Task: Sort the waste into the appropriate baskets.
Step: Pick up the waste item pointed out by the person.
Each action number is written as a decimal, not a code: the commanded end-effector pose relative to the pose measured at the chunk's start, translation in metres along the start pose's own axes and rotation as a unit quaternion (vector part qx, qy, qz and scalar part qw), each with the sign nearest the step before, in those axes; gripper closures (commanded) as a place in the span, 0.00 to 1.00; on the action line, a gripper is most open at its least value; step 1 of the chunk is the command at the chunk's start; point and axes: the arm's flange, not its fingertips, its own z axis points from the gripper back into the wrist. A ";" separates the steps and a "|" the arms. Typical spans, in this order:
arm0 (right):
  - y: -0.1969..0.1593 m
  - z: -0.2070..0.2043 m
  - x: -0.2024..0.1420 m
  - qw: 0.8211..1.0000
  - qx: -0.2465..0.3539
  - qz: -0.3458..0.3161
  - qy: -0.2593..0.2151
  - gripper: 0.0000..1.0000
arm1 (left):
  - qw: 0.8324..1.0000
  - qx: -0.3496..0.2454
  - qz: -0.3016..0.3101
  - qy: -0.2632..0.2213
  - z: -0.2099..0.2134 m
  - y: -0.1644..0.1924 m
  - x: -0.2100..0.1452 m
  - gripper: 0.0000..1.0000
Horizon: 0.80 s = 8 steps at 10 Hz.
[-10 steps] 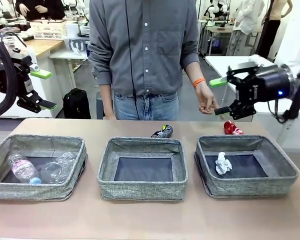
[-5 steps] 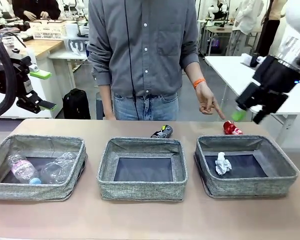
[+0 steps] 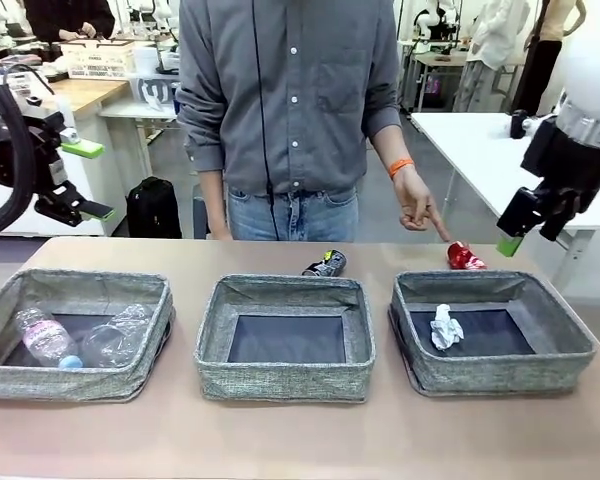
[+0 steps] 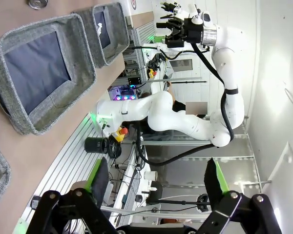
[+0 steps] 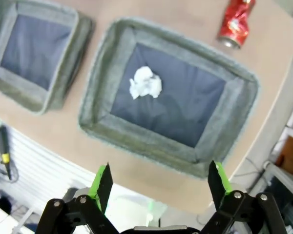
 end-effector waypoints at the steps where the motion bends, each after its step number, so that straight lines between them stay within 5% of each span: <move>1: 0.012 0.004 -0.001 0.999 -0.041 -0.020 -0.016 0.00 | 1.000 0.003 0.002 0.002 0.000 -0.002 -0.001 0.00; 3: -0.004 -0.013 0.048 0.998 -0.045 -0.036 -0.039 0.00 | 1.000 0.003 0.002 0.002 0.000 -0.002 -0.001 0.00; 6: -0.103 -0.085 0.128 0.987 -0.023 -0.160 -0.015 0.00 | 1.000 0.003 0.002 0.002 0.000 -0.002 -0.001 0.00; 7: -0.117 -0.102 0.141 0.986 -0.044 -0.155 -0.032 0.00 | 1.000 0.003 0.002 0.002 0.000 -0.002 -0.001 0.00; 8: -0.120 -0.114 0.150 0.990 0.046 -0.130 -0.042 0.00 | 1.000 0.003 0.002 0.002 0.000 -0.002 -0.001 0.00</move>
